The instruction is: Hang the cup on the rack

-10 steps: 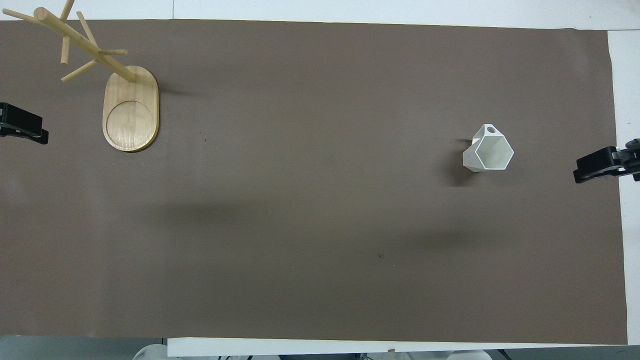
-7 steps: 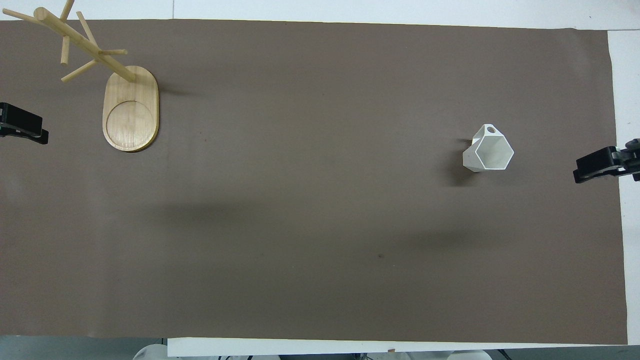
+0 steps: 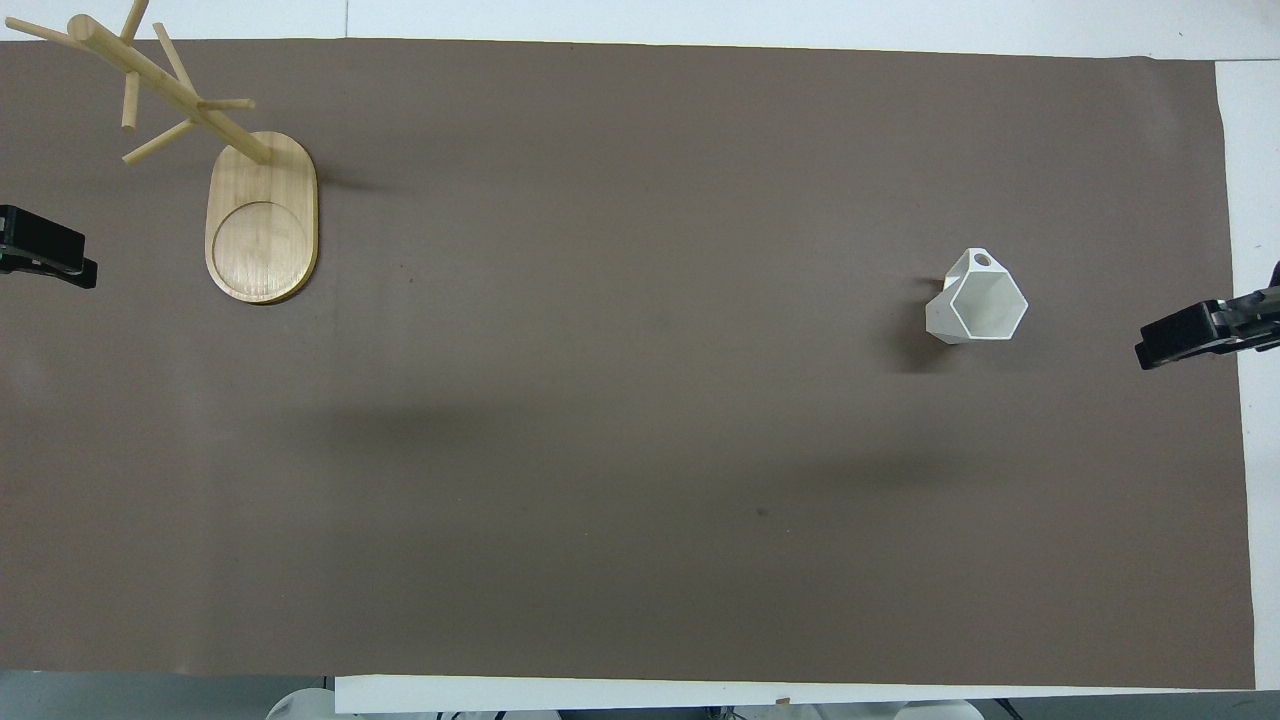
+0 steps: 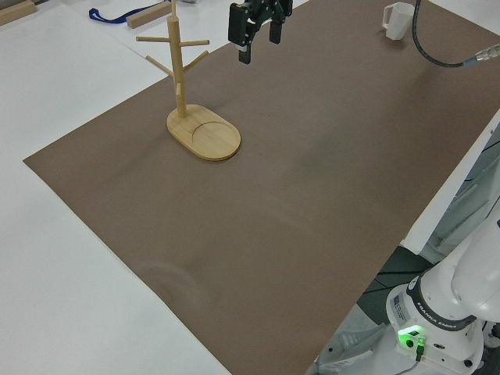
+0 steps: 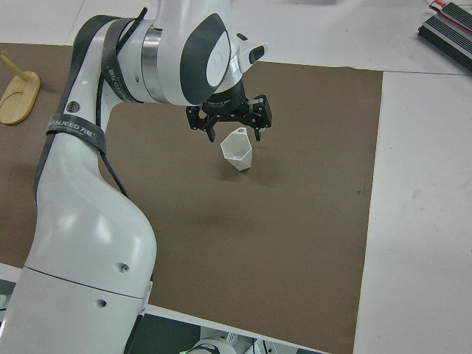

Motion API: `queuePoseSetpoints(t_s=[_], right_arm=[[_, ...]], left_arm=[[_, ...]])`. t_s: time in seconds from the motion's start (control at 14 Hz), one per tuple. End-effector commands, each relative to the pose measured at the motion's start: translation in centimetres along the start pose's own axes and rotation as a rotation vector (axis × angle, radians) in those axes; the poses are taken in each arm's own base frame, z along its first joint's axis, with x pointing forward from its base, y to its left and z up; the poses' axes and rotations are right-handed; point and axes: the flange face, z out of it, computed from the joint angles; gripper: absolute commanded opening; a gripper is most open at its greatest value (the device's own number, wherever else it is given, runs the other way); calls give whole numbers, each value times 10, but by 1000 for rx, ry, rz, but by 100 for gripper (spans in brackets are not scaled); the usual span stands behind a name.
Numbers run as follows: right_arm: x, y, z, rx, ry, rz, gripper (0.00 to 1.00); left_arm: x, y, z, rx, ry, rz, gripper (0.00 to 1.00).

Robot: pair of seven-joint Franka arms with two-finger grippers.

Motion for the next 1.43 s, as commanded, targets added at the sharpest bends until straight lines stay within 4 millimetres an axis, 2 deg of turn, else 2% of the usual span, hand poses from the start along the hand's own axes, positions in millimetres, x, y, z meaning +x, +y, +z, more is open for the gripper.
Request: queuePoseSetpoints(t_s=[0.0,0.14,0.21,0.29,0.5,0.64,0.79,1.0,1.14,1.29,1.36], right_arm=[[3,14,-1,53,74,-228,100],[0,42,3,60,135,-475,100],[6,53,12,90,176,-622,100],[5,80,25,136,218,-707,100],[19,140,80,276,421,-1023,100],[35,167,107,319,575,-1188,100],[44,179,141,409,691,-1251,100],[55,202,238,605,862,-1285,100],[67,198,295,735,992,-1319,100],[84,193,337,829,1066,-1338,100],[90,189,349,847,1107,-1355,100]], left_arm=[[-2,-3,0,20,-11,9,100],[-2,-3,0,20,-11,9,100],[-2,-3,0,20,-11,9,100],[-2,-3,0,20,-11,9,100],[-2,-3,0,20,-11,9,100],[-2,-3,0,20,-11,9,100],[-2,-3,0,20,-10,8,100],[-2,-3,0,20,-10,8,100],[-2,-3,0,20,-10,8,100],[-2,-3,0,20,-11,9,100],[-2,-3,0,20,-11,9,100]])
